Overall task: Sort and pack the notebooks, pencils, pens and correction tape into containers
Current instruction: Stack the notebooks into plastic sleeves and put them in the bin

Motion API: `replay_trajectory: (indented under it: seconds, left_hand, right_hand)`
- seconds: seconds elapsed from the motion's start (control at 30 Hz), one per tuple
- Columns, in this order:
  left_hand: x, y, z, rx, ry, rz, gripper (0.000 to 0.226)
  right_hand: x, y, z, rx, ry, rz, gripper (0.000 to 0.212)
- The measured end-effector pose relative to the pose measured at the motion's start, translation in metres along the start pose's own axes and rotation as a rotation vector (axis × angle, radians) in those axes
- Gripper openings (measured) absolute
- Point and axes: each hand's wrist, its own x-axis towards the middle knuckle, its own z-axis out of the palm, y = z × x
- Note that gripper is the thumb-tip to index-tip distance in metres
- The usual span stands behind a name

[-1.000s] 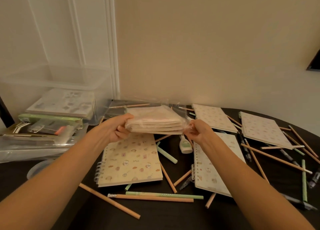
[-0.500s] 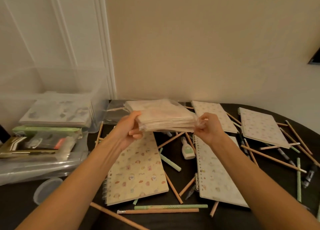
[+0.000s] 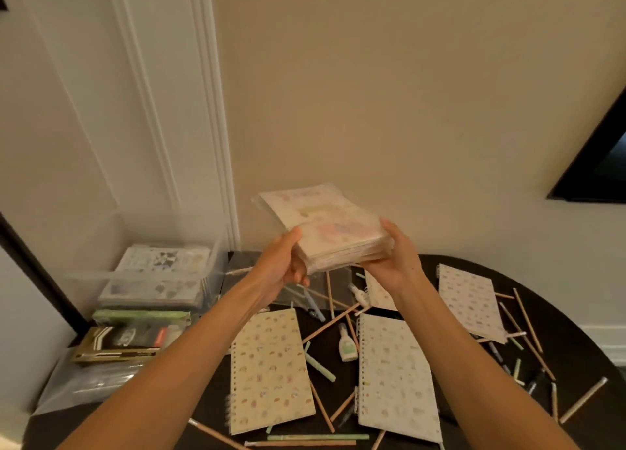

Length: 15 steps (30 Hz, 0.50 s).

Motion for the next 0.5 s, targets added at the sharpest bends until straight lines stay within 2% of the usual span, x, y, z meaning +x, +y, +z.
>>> replay_trajectory:
  seconds: [0.07, 0.2, 0.23, 0.3, 0.37, 0.4, 0.47, 0.5]
  left_hand:
    - [-0.002, 0.005, -0.012, 0.089, 0.000, 0.017, 0.039]
    - [-0.007, 0.020, -0.049, 0.317, -0.008, -0.043, 0.036]
    - [-0.008, 0.027, -0.063, 0.446, 0.025, -0.067, 0.038]
    - [-0.008, 0.040, -0.090, 0.850, 0.162, -0.047, 0.047]
    - [-0.008, 0.052, -0.115, 1.271, 0.347, 0.076, 0.051]
    - [-0.008, 0.060, -0.132, 1.395, 0.407, 0.156, 0.051]
    - [-0.003, 0.072, -0.166, 1.580, 0.384, 0.315, 0.063]
    - [0.001, 0.077, -0.182, 1.687, 0.319, 0.464, 0.068]
  right_hand:
    - [0.003, 0.003, 0.015, -0.049, 0.031, -0.021, 0.006]
    - [0.018, 0.023, 0.038, -0.044, 0.038, -0.014, 0.006]
    - [0.024, 0.030, 0.048, -0.042, 0.026, -0.002, 0.005]
    - [0.036, 0.044, 0.066, -0.050, 0.020, 0.014, 0.005]
    - [0.048, 0.058, 0.086, -0.054, -0.002, 0.041, 0.006]
    - [0.056, 0.068, 0.099, -0.060, -0.011, 0.067, 0.007]
    - [0.069, 0.086, 0.124, -0.093, -0.043, 0.110, 0.008]
    - [0.075, 0.093, 0.136, -0.113, -0.059, 0.123, 0.009]
